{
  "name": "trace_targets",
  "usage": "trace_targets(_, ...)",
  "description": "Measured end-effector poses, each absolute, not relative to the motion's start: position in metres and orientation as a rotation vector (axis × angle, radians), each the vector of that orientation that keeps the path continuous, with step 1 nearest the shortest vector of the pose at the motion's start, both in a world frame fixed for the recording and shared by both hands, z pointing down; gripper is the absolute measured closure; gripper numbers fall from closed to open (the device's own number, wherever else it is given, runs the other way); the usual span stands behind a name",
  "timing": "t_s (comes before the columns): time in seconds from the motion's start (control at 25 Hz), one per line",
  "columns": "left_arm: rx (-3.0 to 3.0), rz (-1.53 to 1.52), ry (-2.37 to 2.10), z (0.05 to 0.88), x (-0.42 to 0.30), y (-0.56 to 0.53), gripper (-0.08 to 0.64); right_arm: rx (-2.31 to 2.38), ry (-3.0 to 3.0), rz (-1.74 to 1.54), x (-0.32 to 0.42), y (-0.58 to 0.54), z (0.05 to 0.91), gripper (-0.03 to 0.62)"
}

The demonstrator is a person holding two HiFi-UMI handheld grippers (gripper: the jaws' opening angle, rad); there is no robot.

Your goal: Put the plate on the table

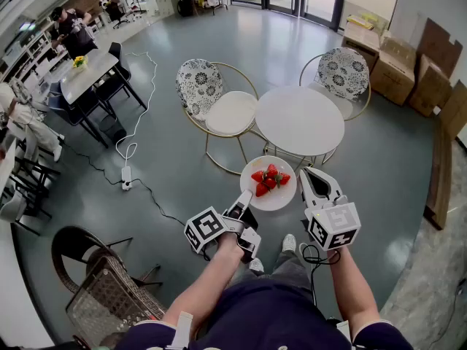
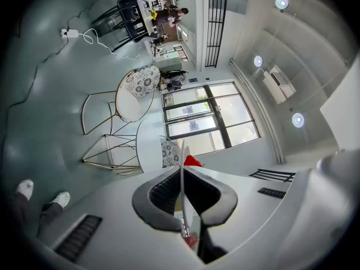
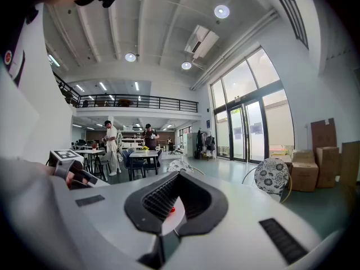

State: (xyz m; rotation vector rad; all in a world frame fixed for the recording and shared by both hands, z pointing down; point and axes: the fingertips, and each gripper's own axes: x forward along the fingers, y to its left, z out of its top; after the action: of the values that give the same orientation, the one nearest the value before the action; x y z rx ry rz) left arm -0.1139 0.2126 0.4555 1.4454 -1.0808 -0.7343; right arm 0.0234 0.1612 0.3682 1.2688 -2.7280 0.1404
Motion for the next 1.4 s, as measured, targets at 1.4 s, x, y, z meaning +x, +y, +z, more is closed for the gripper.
trace_targets(1.4, 1.481, -0.686, -1.005, 0.461, -0.102, 0.164, 0.545, 1.339, -2.678, 0.105, 0.033, 0.120, 0.366, 0.589)
